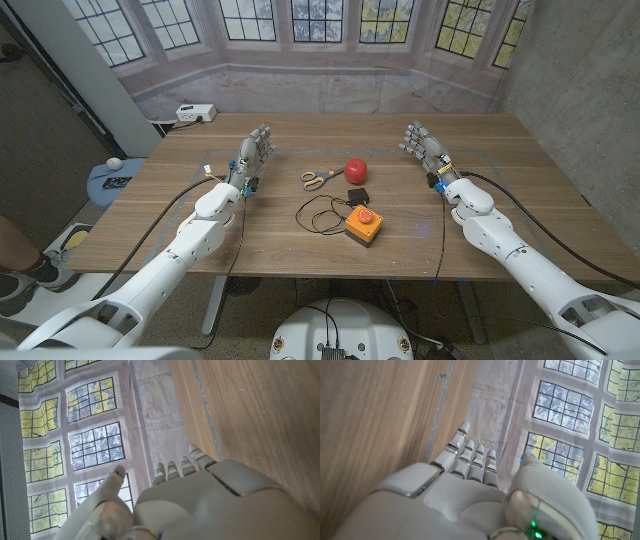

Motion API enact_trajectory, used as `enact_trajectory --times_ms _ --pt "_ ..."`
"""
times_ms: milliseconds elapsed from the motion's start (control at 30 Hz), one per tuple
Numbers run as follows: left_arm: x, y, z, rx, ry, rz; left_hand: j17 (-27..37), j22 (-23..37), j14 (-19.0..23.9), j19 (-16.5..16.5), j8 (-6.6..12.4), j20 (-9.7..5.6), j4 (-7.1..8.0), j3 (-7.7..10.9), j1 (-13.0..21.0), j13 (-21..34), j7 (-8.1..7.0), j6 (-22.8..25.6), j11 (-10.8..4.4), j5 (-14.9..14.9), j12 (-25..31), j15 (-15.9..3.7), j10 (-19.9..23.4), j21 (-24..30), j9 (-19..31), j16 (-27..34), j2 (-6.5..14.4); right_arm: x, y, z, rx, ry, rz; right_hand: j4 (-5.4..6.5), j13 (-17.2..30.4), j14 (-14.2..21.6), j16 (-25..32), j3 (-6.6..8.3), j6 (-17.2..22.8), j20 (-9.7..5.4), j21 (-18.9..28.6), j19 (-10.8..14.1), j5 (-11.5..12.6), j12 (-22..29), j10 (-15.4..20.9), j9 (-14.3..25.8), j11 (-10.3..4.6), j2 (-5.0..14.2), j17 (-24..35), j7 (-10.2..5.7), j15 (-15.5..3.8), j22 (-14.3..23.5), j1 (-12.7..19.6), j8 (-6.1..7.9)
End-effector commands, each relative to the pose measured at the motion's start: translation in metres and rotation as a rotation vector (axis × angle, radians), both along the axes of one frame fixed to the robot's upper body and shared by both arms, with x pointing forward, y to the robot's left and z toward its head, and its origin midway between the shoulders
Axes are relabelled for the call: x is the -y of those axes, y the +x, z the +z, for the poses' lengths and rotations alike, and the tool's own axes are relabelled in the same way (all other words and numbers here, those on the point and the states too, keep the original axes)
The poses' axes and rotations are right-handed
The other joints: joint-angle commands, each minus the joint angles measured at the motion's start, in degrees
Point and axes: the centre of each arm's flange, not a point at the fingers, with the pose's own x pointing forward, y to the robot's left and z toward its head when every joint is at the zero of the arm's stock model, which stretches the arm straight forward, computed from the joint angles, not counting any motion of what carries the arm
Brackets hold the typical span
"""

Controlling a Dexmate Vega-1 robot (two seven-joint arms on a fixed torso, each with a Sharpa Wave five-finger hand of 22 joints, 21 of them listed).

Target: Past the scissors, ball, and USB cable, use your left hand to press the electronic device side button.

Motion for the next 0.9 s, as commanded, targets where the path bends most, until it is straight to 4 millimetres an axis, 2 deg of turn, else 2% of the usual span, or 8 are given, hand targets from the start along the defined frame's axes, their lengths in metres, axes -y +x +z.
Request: enact_trajectory --times_ms 33,500,900 --pt "0.008 -0.008 0.003 -0.001 0.046 -0.011 0.19 0.27 0.27 0.60 0.33 0.01 -0.08 0.31 0.01 0.09 -0.53 -0.06 -0.03 0.38 0.38 0.37 -0.39 0.28 0.10 0.31 0.67 0.000 -0.003 -0.002 0.009 0.009 0.033 -0.29 0.13 0.03 0.21 0.52 0.33 -0.60 0.12 0.24 0.34 0.33 0.34 0.22 0.05 0.04 0.21 0.14 -0.28 0.29 0.61 0.26" --pt "0.017 -0.015 0.017 0.024 0.091 -0.014 0.13 0.25 0.42 0.65 0.25 -0.03 -0.68 0.41 0.45 0.05 -0.57 -0.02 -0.14 0.38 0.28 0.32 -0.28 0.10 0.08 0.20 0.61 0.008 -0.014 -0.004 0.021 0.008 0.018 -1.16 0.09 -0.44 0.31 1.01 0.27 -0.57 -0.50 0.15 0.30 0.31 -0.13 0.17 0.13 -0.01 -0.20 0.26 -0.06 0.31 1.13 0.31" --pt "0.024 -0.026 0.027 0.053 0.164 -0.014 0.10 0.26 -0.12 0.19 0.08 0.34 -1.36 0.46 0.92 0.03 -0.64 -0.31 0.18 0.38 0.01 0.79 -0.62 -0.26 0.07 -0.10 0.53 0.012 -0.017 0.003 0.030 -0.009 0.006 -1.89 0.06 -0.65 0.57 1.22 0.46 -0.59 -0.96 0.22 0.24 0.36 -0.35 0.14 0.22 -0.01 -0.36 0.36 0.13 0.32 1.43 0.43"
